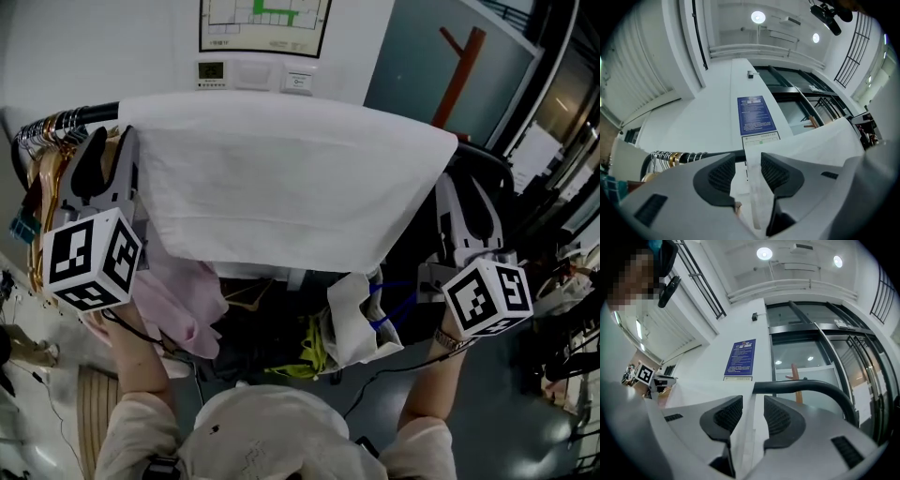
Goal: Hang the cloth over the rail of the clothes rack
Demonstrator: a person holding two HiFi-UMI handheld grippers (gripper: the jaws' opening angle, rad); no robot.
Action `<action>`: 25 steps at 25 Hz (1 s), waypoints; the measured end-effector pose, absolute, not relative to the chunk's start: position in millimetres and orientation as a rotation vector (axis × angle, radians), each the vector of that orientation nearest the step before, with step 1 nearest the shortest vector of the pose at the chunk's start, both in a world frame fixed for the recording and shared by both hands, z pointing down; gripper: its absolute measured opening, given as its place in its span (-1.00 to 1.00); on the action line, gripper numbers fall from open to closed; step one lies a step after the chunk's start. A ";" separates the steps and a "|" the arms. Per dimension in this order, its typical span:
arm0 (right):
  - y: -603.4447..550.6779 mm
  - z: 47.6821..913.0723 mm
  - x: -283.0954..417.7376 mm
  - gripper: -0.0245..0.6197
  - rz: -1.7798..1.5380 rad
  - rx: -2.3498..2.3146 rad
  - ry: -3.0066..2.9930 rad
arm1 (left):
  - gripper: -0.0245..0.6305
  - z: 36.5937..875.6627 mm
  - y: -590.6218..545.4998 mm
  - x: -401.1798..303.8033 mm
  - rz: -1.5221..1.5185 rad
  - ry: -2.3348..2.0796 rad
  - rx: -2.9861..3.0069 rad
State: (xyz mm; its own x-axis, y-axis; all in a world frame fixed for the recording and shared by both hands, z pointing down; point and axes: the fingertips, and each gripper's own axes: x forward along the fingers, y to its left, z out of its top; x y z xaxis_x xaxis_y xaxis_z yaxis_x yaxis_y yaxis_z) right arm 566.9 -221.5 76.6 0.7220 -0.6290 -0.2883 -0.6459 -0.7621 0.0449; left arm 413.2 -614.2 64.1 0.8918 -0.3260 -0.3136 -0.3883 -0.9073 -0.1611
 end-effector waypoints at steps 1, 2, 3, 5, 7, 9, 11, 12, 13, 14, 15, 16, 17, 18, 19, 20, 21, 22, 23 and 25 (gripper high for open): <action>-219.0 78.7 567.3 -0.52 0.436 -2.854 1.054 | -0.45 61.8 -614.2 411.2 0.430 0.563 -2.827; -217.7 80.9 566.9 -0.52 0.428 -2.844 1.056 | -0.45 60.0 -614.1 408.8 0.445 0.584 -2.814; -217.5 83.3 565.6 -0.52 0.423 -2.831 1.065 | -0.45 59.4 -613.7 405.9 0.456 0.603 -2.799; -217.7 89.2 561.0 -0.52 0.416 -2.805 1.084 | -0.45 62.6 -610.6 398.1 0.470 0.629 -2.773; -214.1 96.1 556.1 -0.52 0.399 -2.785 1.076 | -0.45 72.9 -603.8 389.9 0.477 0.633 -2.770; -207.6 104.8 552.0 -0.52 0.381 -2.777 1.058 | -0.45 91.5 -594.0 385.1 0.461 0.605 -2.786; -204.2 119.6 547.3 -0.53 0.357 -2.794 1.069 | -0.45 119.1 -582.2 383.3 0.406 0.552 -2.816; -203.7 129.3 544.8 -0.54 0.348 -2.807 1.078 | -0.45 135.0 -576.4 382.5 0.374 0.529 -2.839; -203.6 140.1 542.3 -0.65 0.342 -2.817 1.084 | -0.46 151.0 -571.3 381.3 0.345 0.516 -2.866; -204.2 152.1 540.0 -0.80 0.333 -2.823 1.087 | -0.50 166.5 -566.6 379.8 0.320 0.512 -2.894; -206.1 165.5 537.7 -0.84 0.318 -2.824 1.093 | -0.62 181.2 -561.8 378.4 0.296 0.511 -2.921; -209.3 180.1 534.9 -0.85 0.297 -2.823 1.107 | -0.71 195.0 -556.0 377.1 0.271 0.509 -2.944; -213.3 195.1 531.1 -0.85 0.274 -2.820 1.129 | -0.78 208.0 -548.5 376.0 0.249 0.501 -2.961; -217.1 210.0 526.3 -0.85 0.253 -2.813 1.156 | -0.81 220.0 -539.1 374.9 0.234 0.484 -2.974; -220.5 224.1 521.0 -0.85 0.241 -2.802 1.184 | -0.83 231.2 -528.0 374.1 0.228 0.461 -2.982; -223.7 237.2 515.8 -0.85 0.240 -2.789 1.214 | -0.85 241.7 -516.1 373.7 0.230 0.436 -2.985; -227.1 249.8 511.3 -0.85 0.247 -2.777 1.243 | -0.85 252.0 -504.2 373.7 0.237 0.412 -2.984; -230.9 262.9 507.0 -0.85 0.252 -2.766 1.274 | -0.85 262.9 -492.9 373.7 0.241 0.391 -2.980; -235.3 277.4 501.6 -0.85 0.245 -2.755 1.306 | -0.86 275.4 -482.3 372.9 0.234 0.373 -2.983; -244.2 311.5 486.9 -0.85 0.182 -2.739 1.359 | -0.88 304.8 -462.1 367.4 0.191 0.327 -3.031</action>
